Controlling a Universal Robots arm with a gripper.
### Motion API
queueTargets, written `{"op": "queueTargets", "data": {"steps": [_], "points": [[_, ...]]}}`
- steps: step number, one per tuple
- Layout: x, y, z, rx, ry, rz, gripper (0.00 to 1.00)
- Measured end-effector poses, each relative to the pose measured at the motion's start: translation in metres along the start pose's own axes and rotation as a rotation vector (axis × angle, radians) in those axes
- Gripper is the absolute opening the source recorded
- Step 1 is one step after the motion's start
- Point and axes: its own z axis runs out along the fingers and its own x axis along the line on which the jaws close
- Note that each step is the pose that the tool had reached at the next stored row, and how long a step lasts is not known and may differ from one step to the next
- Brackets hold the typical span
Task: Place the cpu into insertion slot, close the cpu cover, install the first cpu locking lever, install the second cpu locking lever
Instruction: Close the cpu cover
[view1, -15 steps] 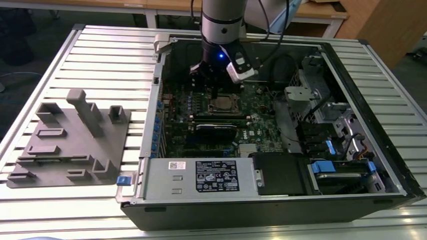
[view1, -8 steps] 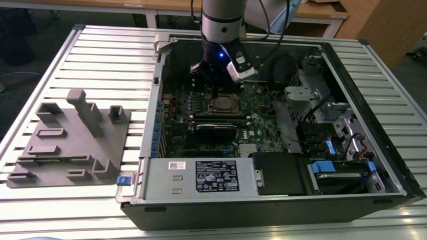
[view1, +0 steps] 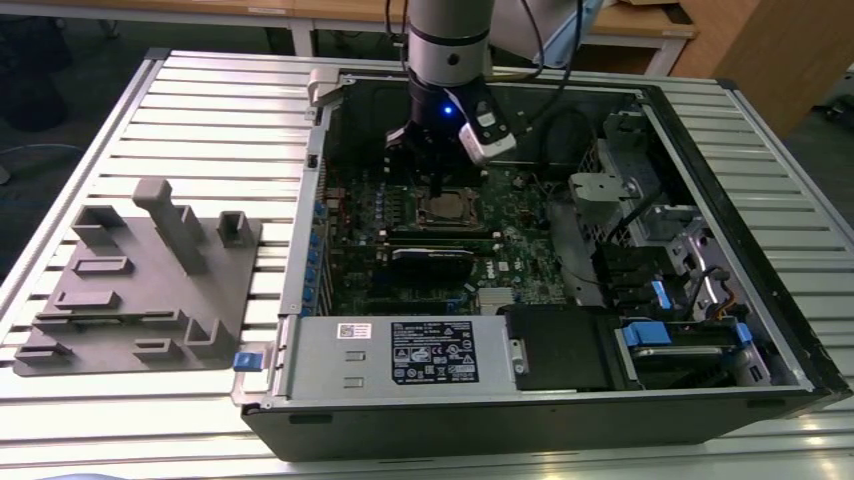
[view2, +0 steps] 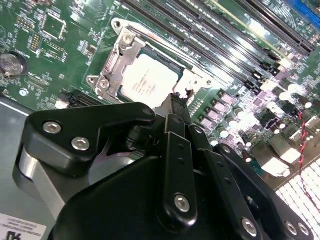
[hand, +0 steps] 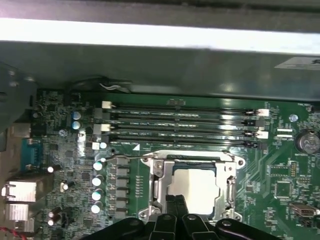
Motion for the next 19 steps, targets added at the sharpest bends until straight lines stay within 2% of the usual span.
{"op": "queueTargets", "data": {"steps": [11,14,19], "points": [[-0.0179,-0.0005,0.0012,-0.0001,-0.0001,0.0,0.11],[-0.0208,-0.0006,0.0014,0.0,0.0,0.0,0.11],[-0.0211,-0.0006,0.0015,0.0002,0.0,0.0,0.11]]}}
